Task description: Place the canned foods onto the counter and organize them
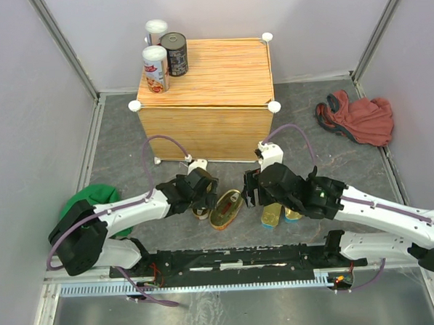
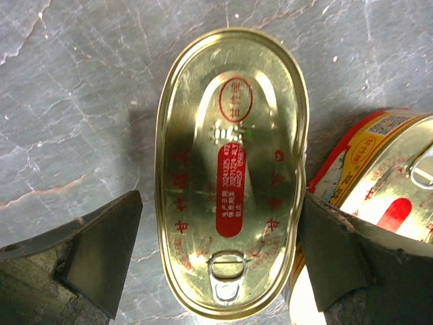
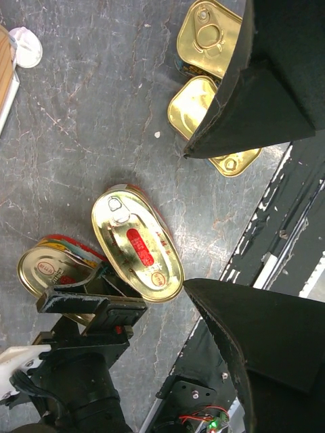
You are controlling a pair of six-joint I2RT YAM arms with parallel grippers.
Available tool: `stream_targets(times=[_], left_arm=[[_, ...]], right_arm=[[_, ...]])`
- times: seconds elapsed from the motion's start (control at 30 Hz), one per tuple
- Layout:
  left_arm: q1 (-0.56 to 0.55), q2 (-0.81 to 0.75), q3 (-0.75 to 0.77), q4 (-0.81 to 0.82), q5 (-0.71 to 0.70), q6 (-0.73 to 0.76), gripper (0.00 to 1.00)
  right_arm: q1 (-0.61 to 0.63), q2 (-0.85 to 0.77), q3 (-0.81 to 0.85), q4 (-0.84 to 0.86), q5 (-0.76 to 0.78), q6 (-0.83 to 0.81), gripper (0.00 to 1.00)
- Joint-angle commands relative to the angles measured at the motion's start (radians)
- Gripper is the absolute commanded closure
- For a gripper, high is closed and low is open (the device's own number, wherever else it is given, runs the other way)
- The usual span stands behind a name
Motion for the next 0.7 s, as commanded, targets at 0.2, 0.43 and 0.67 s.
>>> stream_targets(times=[0.2, 0.43, 0.67], left_arm=[[-0.043, -0.070, -0.033, -0.030, -0.039, -0.076, 0.00], [-0.075, -0.071, -0.087, 0.034, -0.096, -0.120, 0.05], [-0.136, -0.099, -0.166, 0.102, -0.217, -0.186, 0.20]], right_arm=[[0.009, -0.009, 0.009, 0.005, 0.015, 0.000, 0.21], [0.010, 0.004, -0.001, 0.004, -0.001, 0.010, 0.21], [0.013, -0.011, 0.002, -0.038, 0.015, -0.001, 0.21]])
